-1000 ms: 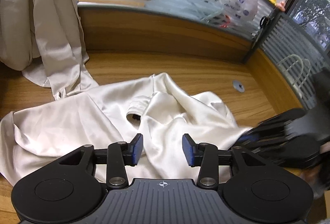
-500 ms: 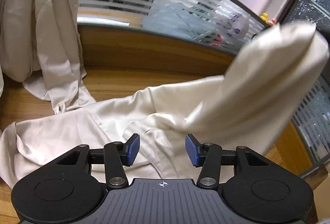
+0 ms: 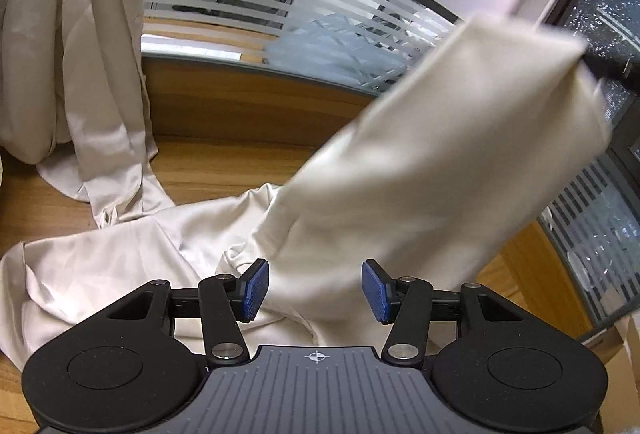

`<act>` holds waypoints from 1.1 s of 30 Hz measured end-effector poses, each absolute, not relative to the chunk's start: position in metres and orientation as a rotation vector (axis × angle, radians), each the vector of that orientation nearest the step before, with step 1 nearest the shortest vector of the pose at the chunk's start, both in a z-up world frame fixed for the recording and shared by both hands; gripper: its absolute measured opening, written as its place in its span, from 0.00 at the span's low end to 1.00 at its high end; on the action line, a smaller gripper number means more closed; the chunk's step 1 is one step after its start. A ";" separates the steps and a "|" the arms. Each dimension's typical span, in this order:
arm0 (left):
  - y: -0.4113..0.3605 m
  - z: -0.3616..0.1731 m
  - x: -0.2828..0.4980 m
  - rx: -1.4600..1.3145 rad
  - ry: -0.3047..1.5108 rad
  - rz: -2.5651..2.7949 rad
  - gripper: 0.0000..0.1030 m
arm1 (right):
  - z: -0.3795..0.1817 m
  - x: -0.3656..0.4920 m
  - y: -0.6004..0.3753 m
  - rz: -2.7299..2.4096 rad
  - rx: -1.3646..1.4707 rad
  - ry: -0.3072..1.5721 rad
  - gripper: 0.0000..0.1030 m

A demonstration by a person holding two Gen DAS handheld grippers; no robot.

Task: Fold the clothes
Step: 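Lower the beige shirt onto the desk and open the right tool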

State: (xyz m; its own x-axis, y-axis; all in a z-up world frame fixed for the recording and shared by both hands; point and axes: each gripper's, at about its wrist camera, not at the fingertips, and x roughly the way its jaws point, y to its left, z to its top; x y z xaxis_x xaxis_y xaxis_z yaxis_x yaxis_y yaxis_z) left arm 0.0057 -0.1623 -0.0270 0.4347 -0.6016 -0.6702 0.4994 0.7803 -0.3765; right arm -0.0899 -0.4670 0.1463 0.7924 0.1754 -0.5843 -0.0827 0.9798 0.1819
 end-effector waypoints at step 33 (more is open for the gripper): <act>-0.201 -0.062 -0.012 0.082 0.966 -0.769 0.51 | -0.060 -0.094 -0.394 0.159 0.182 1.004 0.31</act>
State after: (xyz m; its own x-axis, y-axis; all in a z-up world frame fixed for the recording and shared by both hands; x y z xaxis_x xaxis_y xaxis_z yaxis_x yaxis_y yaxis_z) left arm -0.0117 -0.2014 -0.0618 0.3305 -0.5524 -0.7653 0.6219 0.7374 -0.2637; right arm -0.0940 -0.3945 -0.0601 0.5280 0.2155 -0.8214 -0.0488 0.9734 0.2240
